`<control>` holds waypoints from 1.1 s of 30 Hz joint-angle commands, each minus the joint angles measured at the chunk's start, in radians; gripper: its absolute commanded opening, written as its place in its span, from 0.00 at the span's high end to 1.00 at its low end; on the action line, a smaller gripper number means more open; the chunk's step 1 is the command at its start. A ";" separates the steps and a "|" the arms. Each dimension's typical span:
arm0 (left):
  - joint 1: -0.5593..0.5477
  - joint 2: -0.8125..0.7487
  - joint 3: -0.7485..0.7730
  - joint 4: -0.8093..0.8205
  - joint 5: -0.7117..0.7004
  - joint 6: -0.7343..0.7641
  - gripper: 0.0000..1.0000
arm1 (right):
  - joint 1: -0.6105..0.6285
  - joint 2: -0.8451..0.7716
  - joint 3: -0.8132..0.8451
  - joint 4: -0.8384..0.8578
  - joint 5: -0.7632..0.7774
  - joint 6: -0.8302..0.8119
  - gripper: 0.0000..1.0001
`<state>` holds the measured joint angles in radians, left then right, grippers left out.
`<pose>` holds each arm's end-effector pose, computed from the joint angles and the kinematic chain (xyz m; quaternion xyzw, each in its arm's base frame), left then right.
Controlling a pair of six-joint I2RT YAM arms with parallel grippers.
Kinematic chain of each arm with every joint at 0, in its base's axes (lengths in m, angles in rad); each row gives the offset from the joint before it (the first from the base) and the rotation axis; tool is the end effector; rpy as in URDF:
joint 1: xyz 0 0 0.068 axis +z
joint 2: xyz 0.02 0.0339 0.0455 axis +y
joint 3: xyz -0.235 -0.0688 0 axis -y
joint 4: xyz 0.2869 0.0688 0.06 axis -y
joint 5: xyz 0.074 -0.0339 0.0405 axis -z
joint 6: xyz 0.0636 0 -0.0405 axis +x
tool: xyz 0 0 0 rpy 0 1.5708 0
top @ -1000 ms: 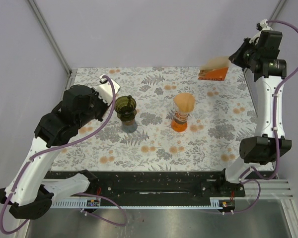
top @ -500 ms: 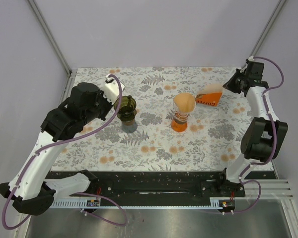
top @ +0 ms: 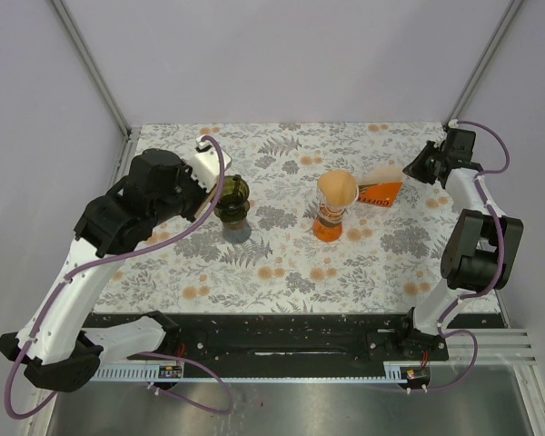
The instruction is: Place the coffee filter in the dripper
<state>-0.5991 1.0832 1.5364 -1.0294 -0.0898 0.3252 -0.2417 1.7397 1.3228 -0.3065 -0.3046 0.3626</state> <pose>0.2152 -0.1401 0.4258 0.3723 0.7954 -0.0260 0.4775 0.4386 -0.0885 0.1947 0.2086 0.8788 0.1626 0.3973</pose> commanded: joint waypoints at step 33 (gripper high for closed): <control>0.208 0.095 0.205 0.094 0.262 -0.774 1.00 | 0.887 -0.514 0.075 0.179 0.540 -0.201 0.33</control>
<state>-0.4519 1.1782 1.7153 -1.0008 0.0933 -0.2024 0.4316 1.2438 1.4273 -0.2821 0.0200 0.2619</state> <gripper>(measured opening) 0.016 0.650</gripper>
